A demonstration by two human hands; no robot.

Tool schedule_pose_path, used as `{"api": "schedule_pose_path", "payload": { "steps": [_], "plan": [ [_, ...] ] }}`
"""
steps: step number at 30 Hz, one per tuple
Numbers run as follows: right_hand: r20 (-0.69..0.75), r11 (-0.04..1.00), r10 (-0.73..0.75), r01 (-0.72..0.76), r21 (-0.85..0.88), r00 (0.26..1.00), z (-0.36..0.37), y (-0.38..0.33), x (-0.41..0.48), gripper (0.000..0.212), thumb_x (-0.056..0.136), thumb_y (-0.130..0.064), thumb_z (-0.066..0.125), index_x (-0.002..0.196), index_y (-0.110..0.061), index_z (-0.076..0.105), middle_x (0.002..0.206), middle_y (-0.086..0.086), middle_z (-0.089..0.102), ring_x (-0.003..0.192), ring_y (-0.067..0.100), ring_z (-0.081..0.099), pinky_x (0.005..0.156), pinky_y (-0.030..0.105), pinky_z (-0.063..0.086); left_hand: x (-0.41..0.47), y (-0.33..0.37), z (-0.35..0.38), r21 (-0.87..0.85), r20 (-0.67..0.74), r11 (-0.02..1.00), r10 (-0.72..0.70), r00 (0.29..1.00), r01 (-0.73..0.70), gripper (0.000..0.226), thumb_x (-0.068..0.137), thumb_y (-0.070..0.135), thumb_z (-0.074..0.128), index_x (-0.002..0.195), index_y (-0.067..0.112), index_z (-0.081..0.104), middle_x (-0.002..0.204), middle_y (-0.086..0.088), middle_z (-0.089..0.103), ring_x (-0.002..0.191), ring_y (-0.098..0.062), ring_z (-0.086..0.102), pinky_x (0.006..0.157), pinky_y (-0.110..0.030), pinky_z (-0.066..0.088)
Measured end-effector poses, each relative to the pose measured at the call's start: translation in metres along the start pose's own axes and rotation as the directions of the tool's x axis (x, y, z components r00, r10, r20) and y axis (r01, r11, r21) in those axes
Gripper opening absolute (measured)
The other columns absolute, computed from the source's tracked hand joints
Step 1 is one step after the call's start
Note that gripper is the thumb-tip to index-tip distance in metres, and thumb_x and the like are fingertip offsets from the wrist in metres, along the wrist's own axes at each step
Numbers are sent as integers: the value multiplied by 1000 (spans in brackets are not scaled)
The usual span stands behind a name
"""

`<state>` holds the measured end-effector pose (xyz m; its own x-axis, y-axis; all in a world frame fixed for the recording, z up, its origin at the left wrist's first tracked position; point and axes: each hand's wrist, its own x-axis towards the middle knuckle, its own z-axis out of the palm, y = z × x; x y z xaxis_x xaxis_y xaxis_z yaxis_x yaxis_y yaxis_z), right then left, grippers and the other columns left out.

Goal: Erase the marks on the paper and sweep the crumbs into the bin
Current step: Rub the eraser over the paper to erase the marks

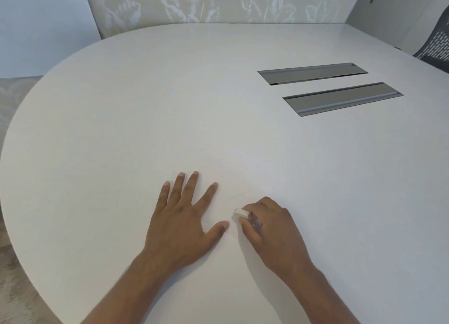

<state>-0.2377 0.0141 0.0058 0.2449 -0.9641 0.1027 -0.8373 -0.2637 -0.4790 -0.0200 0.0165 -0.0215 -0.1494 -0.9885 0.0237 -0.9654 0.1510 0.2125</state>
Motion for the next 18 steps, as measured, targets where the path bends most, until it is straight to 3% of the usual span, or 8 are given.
{"api": "schedule_pose_path", "payload": {
  "steps": [3, 7, 12, 18],
  "plan": [
    [-48, 998, 22, -25, -53, 999, 0, 3, 3, 15, 98, -39, 58, 104, -34, 71, 91, -16, 58, 84, 8, 58, 82, 33, 50, 1, 0, 0, -22, -12, 1000, -6, 1000, 6, 87, 88, 86, 20, 165, 49, 6, 178, -1, -8, 162, -23, -18, 132, -51, -1],
    [58, 991, -65, 71, -111, 996, 6, -5, -6, 29, 96, -48, 44, 107, -38, 69, 93, -19, 57, 89, 5, 56, 79, 28, 41, 0, 0, 1, -5, -1, 1000, -3, 1000, 3, 87, 87, 87, 12, 164, 49, 1, 177, 0, -13, 161, -23, -21, 131, -51, -4],
    [-112, 975, 44, -67, -212, 993, 3, 10, 8, 21, 93, -46, 52, 96, -37, 70, 86, -16, 59, 82, 11, 58, 73, 29, 32, 1, -1, 0, -12, 2, 1000, 0, 1000, 0, 87, 88, 88, 18, 165, 49, 3, 177, 0, -11, 161, -22, -20, 132, -51, -4],
    [5, 983, -46, 46, -178, 999, 10, -4, -6, 29, 95, -51, 43, 103, -40, 69, 91, -18, 60, 87, 7, 55, 78, 30, 36, 0, 0, 0, -6, 1, 1000, -7, 1000, 7, 88, 87, 88, 13, 165, 48, 1, 177, -1, -12, 161, -23, -20, 132, -51, -4]
  ]
}}
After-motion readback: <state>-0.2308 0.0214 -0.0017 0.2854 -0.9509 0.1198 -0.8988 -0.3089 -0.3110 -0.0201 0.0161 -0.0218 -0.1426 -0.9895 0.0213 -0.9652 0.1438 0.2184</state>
